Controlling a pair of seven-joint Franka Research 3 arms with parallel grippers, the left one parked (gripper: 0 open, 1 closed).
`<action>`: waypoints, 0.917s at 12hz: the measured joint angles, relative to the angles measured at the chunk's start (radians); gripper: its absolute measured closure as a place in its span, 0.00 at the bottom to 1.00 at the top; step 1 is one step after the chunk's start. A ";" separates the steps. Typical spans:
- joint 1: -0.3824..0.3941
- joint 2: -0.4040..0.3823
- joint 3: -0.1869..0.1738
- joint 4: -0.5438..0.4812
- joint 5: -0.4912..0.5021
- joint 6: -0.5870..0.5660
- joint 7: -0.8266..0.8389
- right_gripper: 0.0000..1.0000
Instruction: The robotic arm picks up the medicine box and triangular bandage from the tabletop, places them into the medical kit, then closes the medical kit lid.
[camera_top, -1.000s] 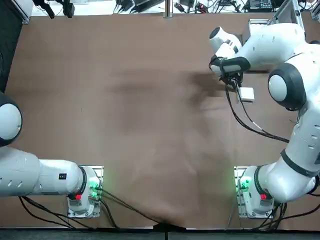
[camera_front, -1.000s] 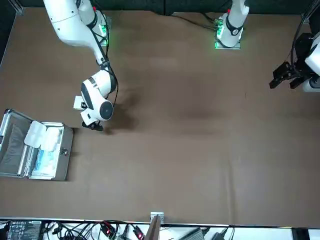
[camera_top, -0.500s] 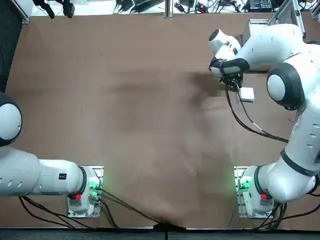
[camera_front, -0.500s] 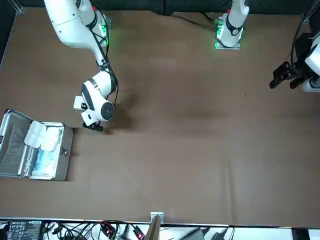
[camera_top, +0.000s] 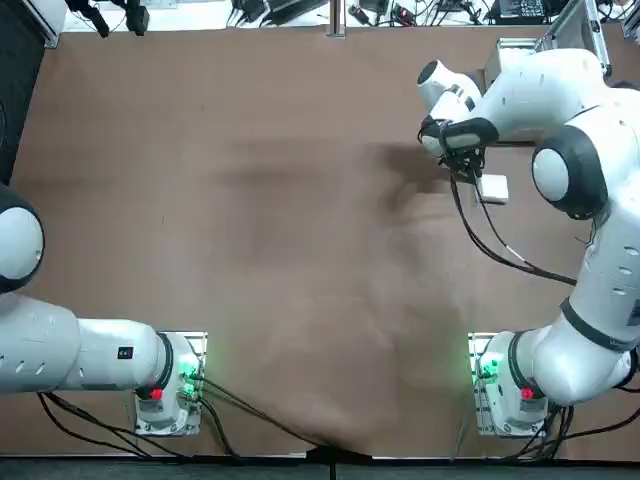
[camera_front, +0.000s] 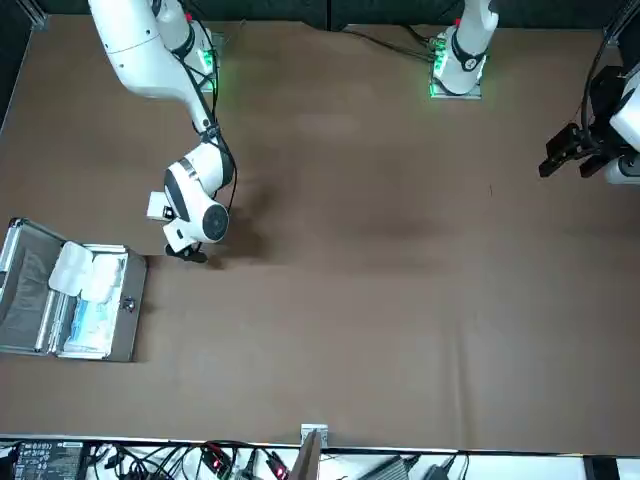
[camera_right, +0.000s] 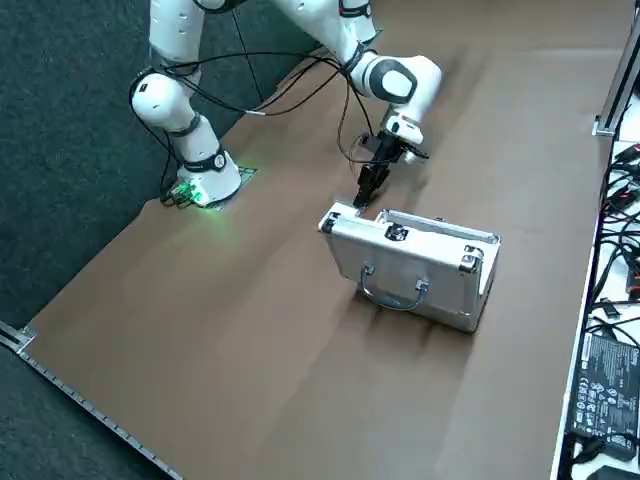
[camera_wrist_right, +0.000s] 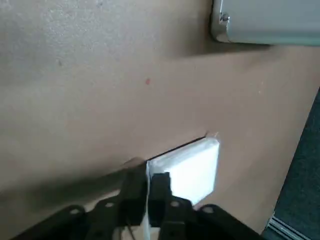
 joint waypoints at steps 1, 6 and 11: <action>0.000 0.001 0.000 0.000 0.000 0.000 0.000 0.90; 0.000 -0.007 0.000 0.014 -0.002 -0.009 0.006 0.99; 0.000 -0.081 0.000 0.072 0.000 -0.088 0.005 0.99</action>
